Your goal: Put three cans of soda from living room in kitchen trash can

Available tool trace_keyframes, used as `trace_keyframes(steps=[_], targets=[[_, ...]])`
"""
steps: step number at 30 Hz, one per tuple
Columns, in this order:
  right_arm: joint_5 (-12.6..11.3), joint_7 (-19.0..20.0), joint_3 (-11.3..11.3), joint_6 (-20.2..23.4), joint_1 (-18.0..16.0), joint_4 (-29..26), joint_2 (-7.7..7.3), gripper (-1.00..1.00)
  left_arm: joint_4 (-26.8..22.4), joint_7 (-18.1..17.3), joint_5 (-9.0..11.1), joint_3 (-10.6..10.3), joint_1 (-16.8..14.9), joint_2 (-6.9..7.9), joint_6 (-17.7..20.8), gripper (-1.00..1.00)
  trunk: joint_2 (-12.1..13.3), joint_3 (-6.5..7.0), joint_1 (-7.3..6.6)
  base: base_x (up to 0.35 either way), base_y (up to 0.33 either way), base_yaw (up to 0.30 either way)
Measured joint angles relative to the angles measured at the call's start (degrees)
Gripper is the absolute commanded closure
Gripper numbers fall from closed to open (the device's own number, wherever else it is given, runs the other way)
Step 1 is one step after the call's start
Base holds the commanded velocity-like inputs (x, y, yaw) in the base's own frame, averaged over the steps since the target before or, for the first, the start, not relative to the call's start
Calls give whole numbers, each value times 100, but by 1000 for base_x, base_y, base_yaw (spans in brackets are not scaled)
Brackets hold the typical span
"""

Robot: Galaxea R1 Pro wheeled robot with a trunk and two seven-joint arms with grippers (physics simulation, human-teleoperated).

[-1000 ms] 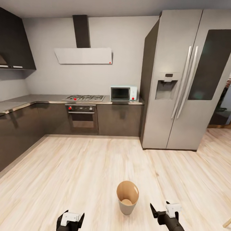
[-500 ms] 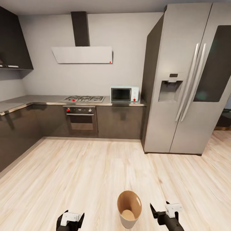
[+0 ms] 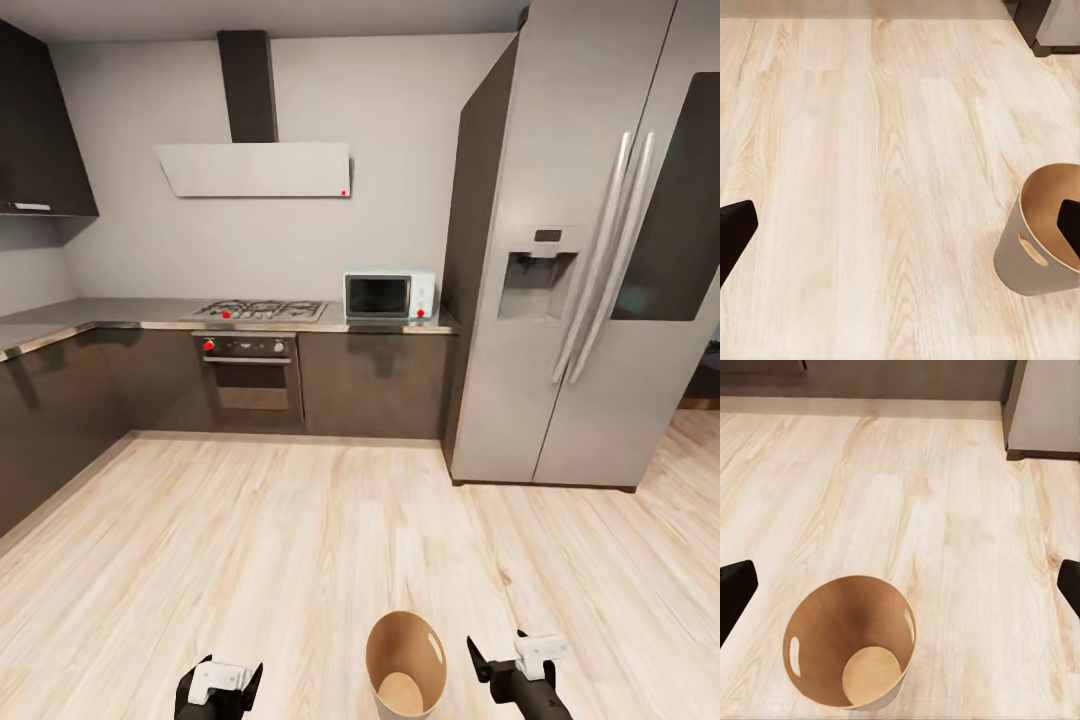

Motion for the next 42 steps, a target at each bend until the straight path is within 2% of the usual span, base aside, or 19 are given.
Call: trace_keyframes(steps=[1, 4, 5, 6, 7, 12, 13, 14, 17, 18, 21, 24, 32, 42], targets=[[2, -2, 3, 47, -7, -2, 3, -100, 0, 0, 0, 1, 0, 0, 2, -100, 0, 0, 0, 6, 0, 0], [7, -7, 18, 561, -56, -14, 14, -100, 0, 0, 3, 22, 0, 0, 5, -100, 0, 0, 0, 4, 0, 0], [11, -10, 29, 1067, -146, -24, 17, -100, 0, 0, 10, 31, 0, 0, 6, -100, 0, 0, 0, 1, 0, 0], [12, -15, 92, 2259, -583, -29, 20, -100, 1, 0, 31, 41, 0, 0, 7, -100, 0, 1, 0, 0, 0, 0], [8, -21, 138, 2925, -1040, -18, 21, -100, 1, 0, 39, 44, -1, 0, 9, -100, 0, 1, 0, 0, 0, 0], [13, -146, 314, 4389, -1932, 103, 22, -100, 1, -2, 52, 48, 0, 0, 14, -100, 0, 1, 0, 0, 0, 0], [11, -292, 444, 4850, -2286, 222, 22, -100, -2, -7, 50, 46, -1, 0, 15, -100, 0, 1, 0, 0, 0, 0], [15, -391, 521, 5066, -2493, 315, 22, -100, -9, -8, 49, 44, 0, 0, 14, -100, 0, 1, 0, 0, 0, 0], [11, -726, 731, 5576, -3051, 742, 26, -100, -22, -8, 38, 40, 2, 0, 11, -100, 0, 1, 0, 0, 52, 0], [-9, -973, 847, 5848, -3538, 1295, 28, -100, -32, -10, 33, 40, 0, 0, 14, -100, 1, 1, 0, 0, 167, 0], [-38, -1137, 921, 5998, -3989, 2001, 29, -100, -54, -15, 32, 45, 4, 0, 16, -100, 0, 0, 0, 41, 206, 0], [-61, -1207, 926, 5918, -4246, 2568, 12, -100, -63, -27, 33, 45, 8, 0, 17, -100, 0, 0, 0, 42, 103, 0], [-62, -1198, 929, 5835, -4288, 2674, 7, -100, -34, -29, 30, 46, 9, 0, 20, -100, 0, 0, 0, 56, 101, 0], [-66, -1175, 934, 5420, -4269, 2701, -13, -100, -4, -12, 38, 23, 4, 0, 50, -100, 0, 0, 0, 133, 213, 0]])
